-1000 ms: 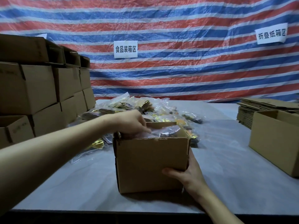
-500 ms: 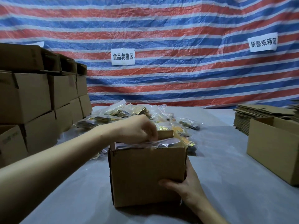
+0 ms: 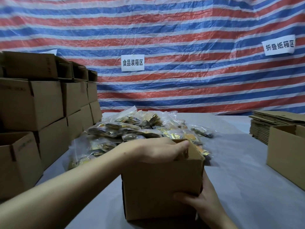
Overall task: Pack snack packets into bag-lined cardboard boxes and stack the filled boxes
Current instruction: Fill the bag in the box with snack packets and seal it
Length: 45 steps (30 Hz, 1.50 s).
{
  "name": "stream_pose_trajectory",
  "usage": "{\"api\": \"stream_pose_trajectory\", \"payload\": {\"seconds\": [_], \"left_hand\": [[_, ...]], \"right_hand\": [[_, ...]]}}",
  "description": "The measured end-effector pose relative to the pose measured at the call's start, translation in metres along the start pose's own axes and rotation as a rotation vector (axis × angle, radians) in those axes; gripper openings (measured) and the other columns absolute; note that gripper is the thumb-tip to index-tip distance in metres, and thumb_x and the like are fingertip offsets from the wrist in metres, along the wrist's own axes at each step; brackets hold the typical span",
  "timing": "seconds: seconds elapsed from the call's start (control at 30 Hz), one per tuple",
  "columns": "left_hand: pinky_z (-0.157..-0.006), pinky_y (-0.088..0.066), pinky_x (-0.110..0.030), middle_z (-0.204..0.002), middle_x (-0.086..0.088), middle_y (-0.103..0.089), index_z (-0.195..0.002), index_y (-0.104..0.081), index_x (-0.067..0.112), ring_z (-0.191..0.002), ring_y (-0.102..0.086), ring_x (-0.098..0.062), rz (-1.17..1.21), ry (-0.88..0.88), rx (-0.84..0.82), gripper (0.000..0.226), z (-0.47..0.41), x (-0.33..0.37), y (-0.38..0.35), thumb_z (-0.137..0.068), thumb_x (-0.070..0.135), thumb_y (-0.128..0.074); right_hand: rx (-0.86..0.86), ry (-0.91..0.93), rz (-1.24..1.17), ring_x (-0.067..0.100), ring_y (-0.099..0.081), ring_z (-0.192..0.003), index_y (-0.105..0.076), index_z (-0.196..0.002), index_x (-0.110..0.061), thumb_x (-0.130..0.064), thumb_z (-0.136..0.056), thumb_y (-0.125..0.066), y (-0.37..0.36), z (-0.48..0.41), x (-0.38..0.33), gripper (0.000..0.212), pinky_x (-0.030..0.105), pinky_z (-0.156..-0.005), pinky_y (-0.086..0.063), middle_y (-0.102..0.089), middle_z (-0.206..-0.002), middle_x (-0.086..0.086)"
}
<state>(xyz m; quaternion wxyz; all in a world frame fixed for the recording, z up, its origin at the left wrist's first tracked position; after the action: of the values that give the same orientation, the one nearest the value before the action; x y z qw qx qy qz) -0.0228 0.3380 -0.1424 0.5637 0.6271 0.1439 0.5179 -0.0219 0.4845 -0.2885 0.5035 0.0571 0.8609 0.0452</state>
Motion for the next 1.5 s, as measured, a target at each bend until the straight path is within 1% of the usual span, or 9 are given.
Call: {"api": "stream_pose_trajectory", "payload": {"seconds": [0.27,0.4,0.5,0.57,0.7,0.83,1.07,1.33,1.5], "left_hand": [[-0.123,-0.025,-0.036,-0.156,-0.002,-0.047,-0.149,-0.049,0.016,-0.145,-0.04,-0.019,0.007,0.05,-0.121,0.077,0.015,-0.023,0.003,-0.102,0.065,-0.013],[-0.082,-0.06,-0.034,-0.099,0.001,-0.077,-0.101,-0.075,0.021,-0.091,-0.072,-0.014,0.051,-0.206,0.389,0.044,0.036,-0.024,0.053,-0.103,0.053,-0.044],[-0.046,-0.049,-0.03,-0.064,0.001,-0.07,-0.071,-0.068,0.021,-0.057,-0.067,-0.016,0.096,-0.273,1.008,0.036,0.065,-0.062,0.096,-0.093,0.045,-0.053],[-0.053,-0.043,-0.026,-0.062,0.006,-0.066,-0.07,-0.064,0.021,-0.057,-0.064,-0.015,-0.078,-0.101,1.22,0.03,0.07,-0.104,0.104,-0.092,0.039,-0.054],[-0.082,-0.053,-0.043,-0.1,-0.002,-0.07,-0.099,-0.061,0.021,-0.088,-0.065,-0.025,-0.123,0.392,0.965,0.006,0.05,-0.217,0.08,-0.095,0.023,-0.057],[-0.083,-0.049,-0.039,-0.116,-0.004,-0.05,-0.13,-0.048,0.021,-0.095,-0.058,-0.028,-0.104,0.674,0.711,0.046,0.047,-0.298,0.04,-0.085,0.017,-0.06],[-0.081,-0.047,-0.035,-0.122,-0.003,-0.063,-0.148,-0.046,0.028,-0.109,-0.058,-0.026,-0.121,0.608,0.812,0.049,0.036,-0.323,0.036,-0.1,0.033,-0.056],[-0.072,-0.039,-0.034,-0.095,-0.003,-0.065,-0.096,-0.065,0.022,-0.083,-0.057,-0.03,-0.209,0.67,0.83,0.02,0.032,-0.318,0.048,-0.104,0.026,-0.047],[-0.081,-0.042,-0.036,-0.121,-0.004,-0.063,-0.127,-0.047,0.03,-0.107,-0.06,-0.03,-0.181,0.702,0.718,0.033,0.032,-0.318,0.046,-0.098,0.042,-0.054]], "right_hand": [[-0.007,-0.063,-0.015,-0.003,-0.067,-0.101,-0.044,-0.144,-0.034,-0.06,-0.025,-0.097,0.001,0.001,-0.001,0.132,0.009,-0.072,-0.053,-0.071,-0.113,-0.022],[0.009,-0.066,0.01,-0.008,-0.066,-0.097,-0.044,-0.146,-0.031,-0.051,-0.026,-0.094,0.002,0.002,-0.001,0.131,0.005,-0.07,-0.05,-0.071,-0.11,-0.027],[0.01,-0.078,-0.003,-0.007,-0.067,-0.098,-0.045,-0.142,-0.034,-0.052,-0.026,-0.093,0.002,0.001,0.0,0.127,0.006,-0.07,-0.051,-0.07,-0.11,-0.028],[0.011,-0.085,-0.015,-0.006,-0.067,-0.097,-0.045,-0.141,-0.036,-0.052,-0.025,-0.093,0.001,0.001,-0.001,0.127,0.007,-0.07,-0.052,-0.07,-0.11,-0.028],[0.025,-0.048,-0.01,-0.006,-0.069,-0.096,-0.045,-0.145,-0.029,-0.049,-0.023,-0.095,0.0,0.0,-0.002,0.133,0.007,-0.07,-0.052,-0.072,-0.11,-0.025],[0.028,-0.077,0.001,-0.008,-0.067,-0.097,-0.041,-0.144,-0.04,-0.068,-0.013,-0.093,0.001,-0.001,-0.001,0.144,0.011,-0.073,-0.051,-0.069,-0.111,-0.032],[0.027,-0.097,0.022,-0.011,-0.066,-0.096,-0.043,-0.142,-0.039,-0.062,-0.013,-0.095,0.0,-0.003,-0.003,0.14,0.002,-0.07,-0.048,-0.069,-0.107,-0.034],[0.056,-0.141,0.012,-0.013,-0.067,-0.091,-0.051,-0.13,-0.039,-0.072,-0.003,-0.089,0.001,-0.004,-0.004,0.137,0.001,-0.066,-0.048,-0.071,-0.1,-0.034],[0.06,-0.126,0.022,-0.011,-0.068,-0.09,-0.052,-0.127,-0.039,-0.067,-0.003,-0.092,0.001,-0.004,-0.005,0.133,0.002,-0.066,-0.048,-0.073,-0.099,-0.03]]}}
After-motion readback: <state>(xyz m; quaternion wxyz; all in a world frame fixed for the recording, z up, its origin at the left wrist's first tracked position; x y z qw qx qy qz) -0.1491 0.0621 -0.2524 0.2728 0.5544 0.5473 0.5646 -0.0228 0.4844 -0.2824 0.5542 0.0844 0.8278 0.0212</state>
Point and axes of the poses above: each hand's wrist, its own z-axis away from the middle knuckle, its own y-axis out of the back of the hand, x = y × z, the point moved 5 cm from there along -z, towards the middle knuckle
